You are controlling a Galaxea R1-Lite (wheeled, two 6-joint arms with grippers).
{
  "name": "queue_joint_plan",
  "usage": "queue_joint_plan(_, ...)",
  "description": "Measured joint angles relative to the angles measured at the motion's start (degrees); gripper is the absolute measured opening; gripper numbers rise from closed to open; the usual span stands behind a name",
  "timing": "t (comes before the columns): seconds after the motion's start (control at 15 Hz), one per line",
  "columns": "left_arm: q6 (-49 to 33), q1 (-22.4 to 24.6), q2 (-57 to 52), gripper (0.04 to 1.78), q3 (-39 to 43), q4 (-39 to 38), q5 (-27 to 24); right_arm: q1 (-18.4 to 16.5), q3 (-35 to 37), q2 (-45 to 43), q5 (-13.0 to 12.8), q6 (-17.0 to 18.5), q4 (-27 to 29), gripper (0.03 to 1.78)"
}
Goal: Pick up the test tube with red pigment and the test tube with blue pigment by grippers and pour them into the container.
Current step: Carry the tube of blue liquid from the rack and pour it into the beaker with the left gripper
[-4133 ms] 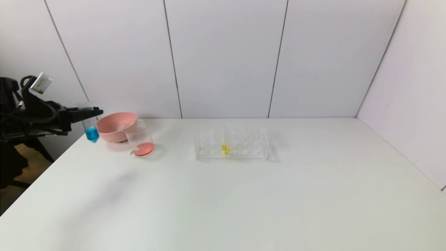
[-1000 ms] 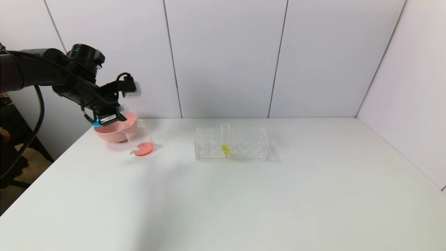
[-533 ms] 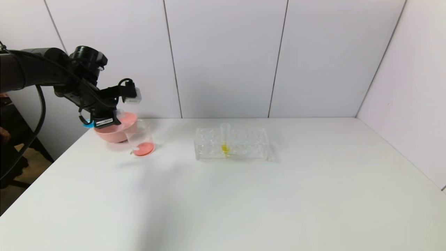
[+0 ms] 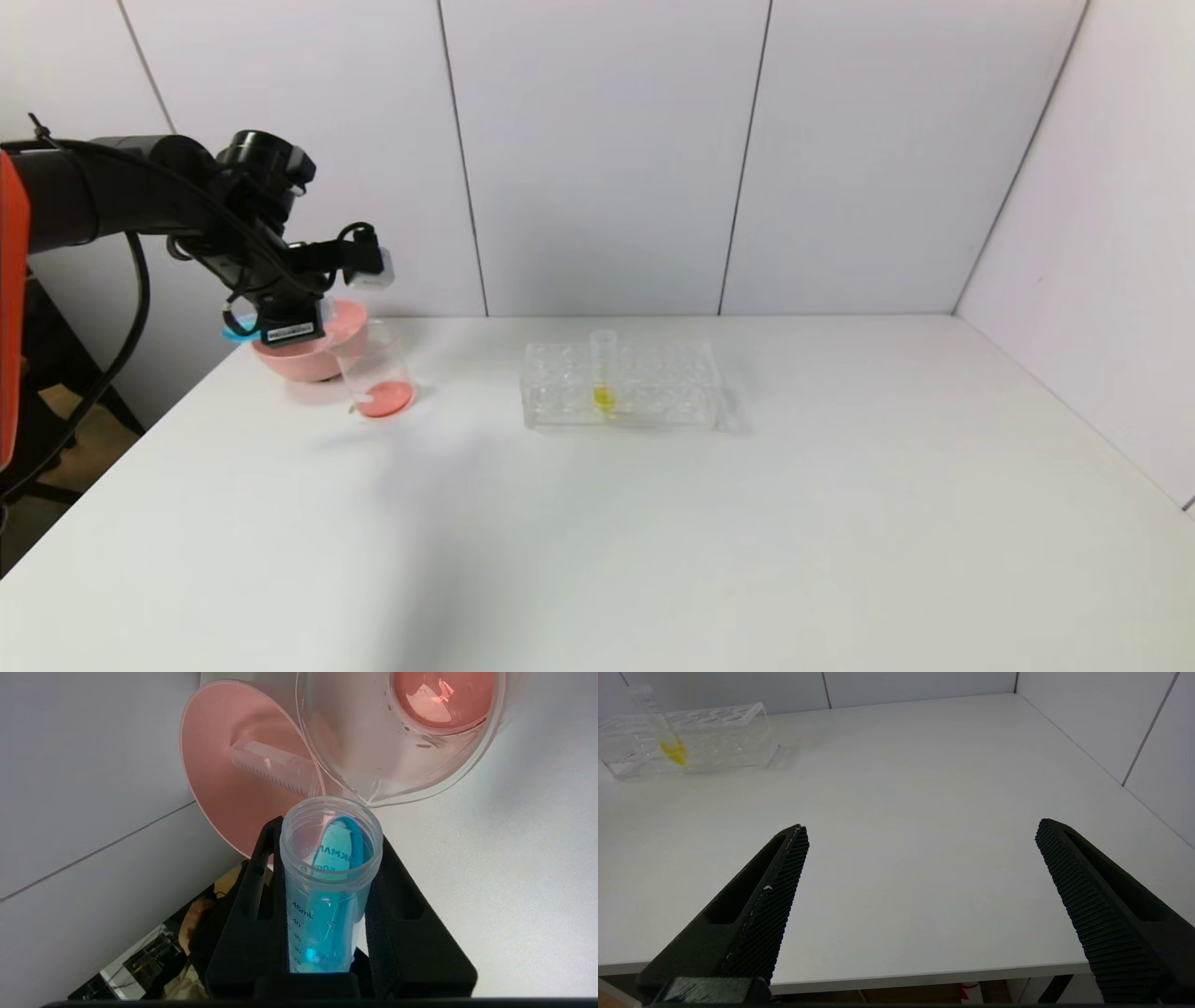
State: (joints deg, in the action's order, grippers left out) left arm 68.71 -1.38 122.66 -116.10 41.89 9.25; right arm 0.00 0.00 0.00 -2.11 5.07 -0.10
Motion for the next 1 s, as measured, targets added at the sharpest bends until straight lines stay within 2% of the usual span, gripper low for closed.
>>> queue_joint_plan(0.4,0.7,-1.0,0.7,0.47,0.0,-1.3,3.8,0.0,0.0,0.0,0.0,0.0,0.0,1.77)
queue_joint_plan(1.0,2.1,-2.7,1.1,0.47,0.0,0.7,9.8,0.0,0.0,0.0,0.0,0.0,0.0,1.77)
